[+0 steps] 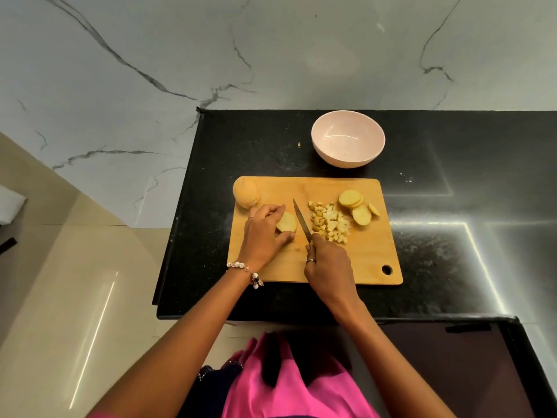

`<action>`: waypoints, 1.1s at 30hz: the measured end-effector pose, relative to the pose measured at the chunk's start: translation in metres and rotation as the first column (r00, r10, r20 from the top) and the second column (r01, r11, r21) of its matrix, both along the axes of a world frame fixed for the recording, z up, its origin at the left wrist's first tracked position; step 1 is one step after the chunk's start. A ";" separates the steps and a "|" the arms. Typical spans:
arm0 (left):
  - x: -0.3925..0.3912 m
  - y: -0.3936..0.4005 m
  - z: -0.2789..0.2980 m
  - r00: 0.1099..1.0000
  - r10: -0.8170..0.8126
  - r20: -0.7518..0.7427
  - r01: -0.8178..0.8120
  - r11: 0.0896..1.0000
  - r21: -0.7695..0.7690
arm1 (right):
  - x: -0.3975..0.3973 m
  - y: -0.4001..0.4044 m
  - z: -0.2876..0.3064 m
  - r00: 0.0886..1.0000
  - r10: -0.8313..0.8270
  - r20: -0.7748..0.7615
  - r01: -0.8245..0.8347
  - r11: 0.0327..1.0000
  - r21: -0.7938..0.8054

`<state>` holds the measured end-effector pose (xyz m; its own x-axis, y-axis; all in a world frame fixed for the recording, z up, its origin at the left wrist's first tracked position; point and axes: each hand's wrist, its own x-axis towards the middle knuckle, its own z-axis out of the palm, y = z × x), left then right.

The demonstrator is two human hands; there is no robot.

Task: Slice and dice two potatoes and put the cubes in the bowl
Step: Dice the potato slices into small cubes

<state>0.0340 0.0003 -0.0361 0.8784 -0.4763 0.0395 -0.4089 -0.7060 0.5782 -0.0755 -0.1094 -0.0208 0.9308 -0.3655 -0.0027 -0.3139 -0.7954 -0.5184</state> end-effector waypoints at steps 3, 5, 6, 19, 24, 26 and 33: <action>-0.001 0.002 -0.004 1.000 0.029 -0.010 -0.029 0.997 -0.075 | -0.002 0.006 0.000 1.000 0.005 -0.014 -0.006 1.000 -0.029; -0.002 0.003 -0.005 0.998 0.050 -0.029 -0.053 0.992 -0.116 | -0.003 0.009 0.002 1.000 -0.002 0.000 0.002 0.999 -0.048; -0.003 0.003 -0.006 0.997 0.062 -0.037 -0.067 0.988 -0.137 | -0.003 0.009 0.003 1.000 -0.004 0.008 0.004 0.998 -0.055; -0.003 0.004 -0.008 0.994 0.105 -0.035 -0.110 0.967 -0.229 | 0.010 0.022 0.005 0.980 0.046 -0.193 -0.083 0.978 -0.190; -0.004 0.003 -0.011 0.992 0.121 -0.026 -0.123 0.962 -0.245 | -0.001 0.025 0.001 0.982 0.058 -0.180 -0.100 0.968 -0.232; -0.004 0.003 -0.010 0.992 0.123 -0.026 -0.126 0.961 -0.245 | -0.014 0.026 -0.003 0.978 0.055 -0.200 -0.113 0.949 -0.294; -0.003 0.006 -0.011 0.993 0.106 -0.043 -0.113 0.965 -0.237 | -0.021 0.025 0.004 0.975 0.046 -0.219 -0.089 0.978 -0.190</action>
<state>0.0310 0.0061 -0.0468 0.9270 -0.3573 0.1136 -0.3171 -0.5852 0.7463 -0.0968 -0.0841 -0.0169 0.9391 -0.3153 -0.1365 -0.3417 -0.8983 -0.2761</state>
